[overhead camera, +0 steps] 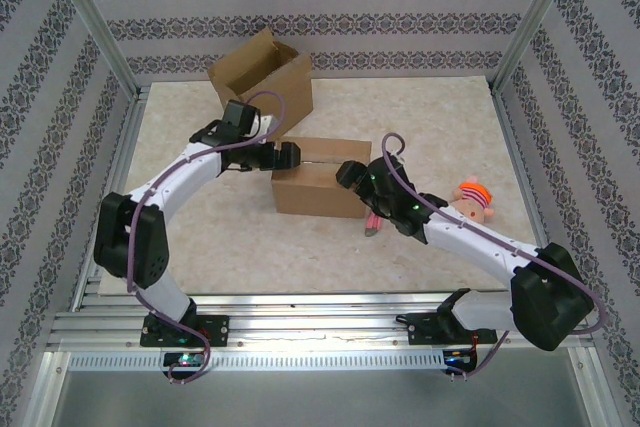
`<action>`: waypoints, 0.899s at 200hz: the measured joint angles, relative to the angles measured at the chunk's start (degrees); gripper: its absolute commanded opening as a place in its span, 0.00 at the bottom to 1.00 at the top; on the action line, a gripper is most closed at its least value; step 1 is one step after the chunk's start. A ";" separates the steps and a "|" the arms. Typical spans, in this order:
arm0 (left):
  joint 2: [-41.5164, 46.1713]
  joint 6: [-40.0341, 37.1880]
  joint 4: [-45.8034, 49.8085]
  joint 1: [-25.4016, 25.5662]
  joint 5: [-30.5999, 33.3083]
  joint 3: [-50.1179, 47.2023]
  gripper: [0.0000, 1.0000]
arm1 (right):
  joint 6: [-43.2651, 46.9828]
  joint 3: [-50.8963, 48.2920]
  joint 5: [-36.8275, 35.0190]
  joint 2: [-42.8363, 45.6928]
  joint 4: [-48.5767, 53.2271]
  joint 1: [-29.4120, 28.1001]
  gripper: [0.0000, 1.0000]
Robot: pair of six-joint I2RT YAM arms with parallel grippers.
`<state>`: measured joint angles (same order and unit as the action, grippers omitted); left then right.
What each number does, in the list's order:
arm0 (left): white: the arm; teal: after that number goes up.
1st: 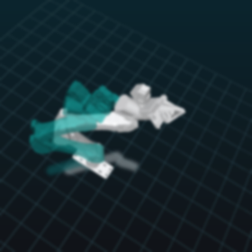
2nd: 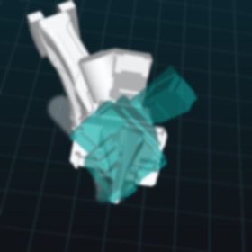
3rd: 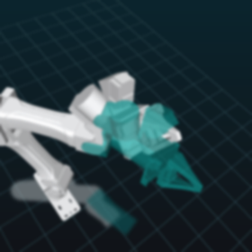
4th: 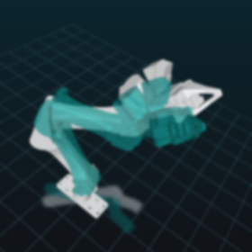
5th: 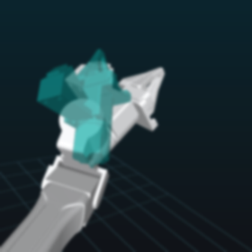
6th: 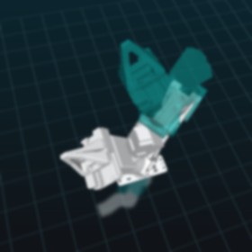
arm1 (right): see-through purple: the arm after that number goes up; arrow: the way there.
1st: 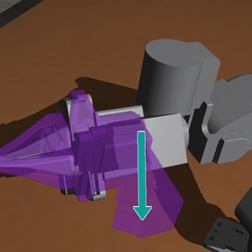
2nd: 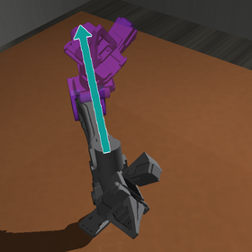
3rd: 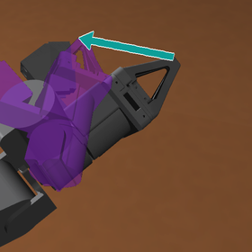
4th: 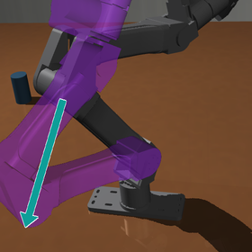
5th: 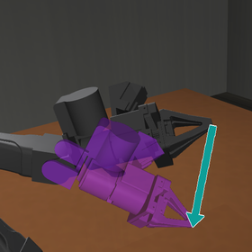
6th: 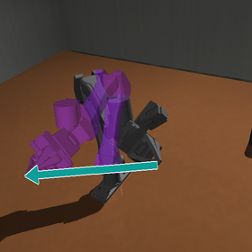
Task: Unpack the express box
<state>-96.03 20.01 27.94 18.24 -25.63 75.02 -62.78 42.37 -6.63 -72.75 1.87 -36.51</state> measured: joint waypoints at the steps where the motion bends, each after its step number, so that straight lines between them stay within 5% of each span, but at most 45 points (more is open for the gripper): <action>1: -0.09 0.00 -0.02 0.00 0.00 0.09 1.00 | -0.04 -0.04 -0.07 0.00 -0.02 -0.07 0.96; 86: -9.84 -0.50 -1.16 0.07 -1.09 11.61 1.00 | -3.32 -3.52 -0.15 3.48 -1.44 -5.84 0.98; 180: -8.85 -1.75 2.93 0.20 4.74 14.51 1.00 | -3.48 -3.50 2.01 3.06 -1.95 -7.06 0.98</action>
<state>-104.88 18.26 30.87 18.44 -20.88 89.54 -66.26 38.87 -4.62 -69.69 -0.08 -43.57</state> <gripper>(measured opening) 0.997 0.976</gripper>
